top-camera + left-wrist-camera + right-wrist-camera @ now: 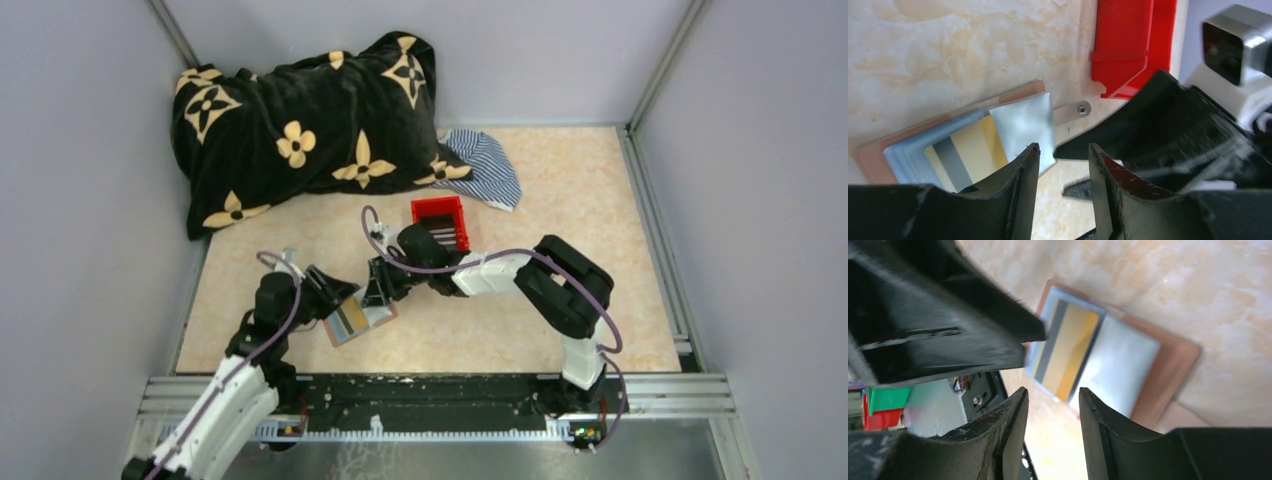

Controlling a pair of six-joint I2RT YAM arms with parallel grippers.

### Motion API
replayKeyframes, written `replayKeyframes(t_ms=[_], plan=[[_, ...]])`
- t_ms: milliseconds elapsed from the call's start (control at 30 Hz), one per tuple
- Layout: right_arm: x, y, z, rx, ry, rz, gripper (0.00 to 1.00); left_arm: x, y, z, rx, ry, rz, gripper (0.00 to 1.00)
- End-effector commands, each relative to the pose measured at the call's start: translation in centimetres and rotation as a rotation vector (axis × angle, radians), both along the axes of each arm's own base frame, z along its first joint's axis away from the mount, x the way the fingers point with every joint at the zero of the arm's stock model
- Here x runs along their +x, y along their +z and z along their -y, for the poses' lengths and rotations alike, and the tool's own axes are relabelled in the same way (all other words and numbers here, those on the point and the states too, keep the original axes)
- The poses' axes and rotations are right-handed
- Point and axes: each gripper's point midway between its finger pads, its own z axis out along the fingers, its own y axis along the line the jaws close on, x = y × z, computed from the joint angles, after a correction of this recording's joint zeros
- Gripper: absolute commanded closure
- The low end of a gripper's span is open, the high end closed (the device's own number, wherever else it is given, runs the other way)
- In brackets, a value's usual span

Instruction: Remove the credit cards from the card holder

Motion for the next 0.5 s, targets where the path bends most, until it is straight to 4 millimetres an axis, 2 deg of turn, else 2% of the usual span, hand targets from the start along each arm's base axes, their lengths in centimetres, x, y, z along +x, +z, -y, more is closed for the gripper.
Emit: replayKeyframes(t_ms=[0, 100, 233, 467], plan=[[0.6, 1.0, -1.7, 0.081, 0.051, -0.008, 0.57, -1.0, -0.2, -1.3, -0.079, 0.123, -0.009, 0.54], [0.6, -0.1, -1.7, 0.066, 0.048, -0.021, 0.57, -1.1, 0.7, -1.7, -0.118, 0.157, 0.017, 0.54], [0.2, -0.7, -1.9, 0.079, 0.058, -0.06, 0.57, -1.4, 0.6, -2.4, -0.071, 0.181, -0.021, 0.54], [0.1, -1.4, -2.1, 0.071, 0.06, -0.074, 0.57, -2.8, -1.9, -1.9, -0.054, 0.145, -0.136, 0.51]])
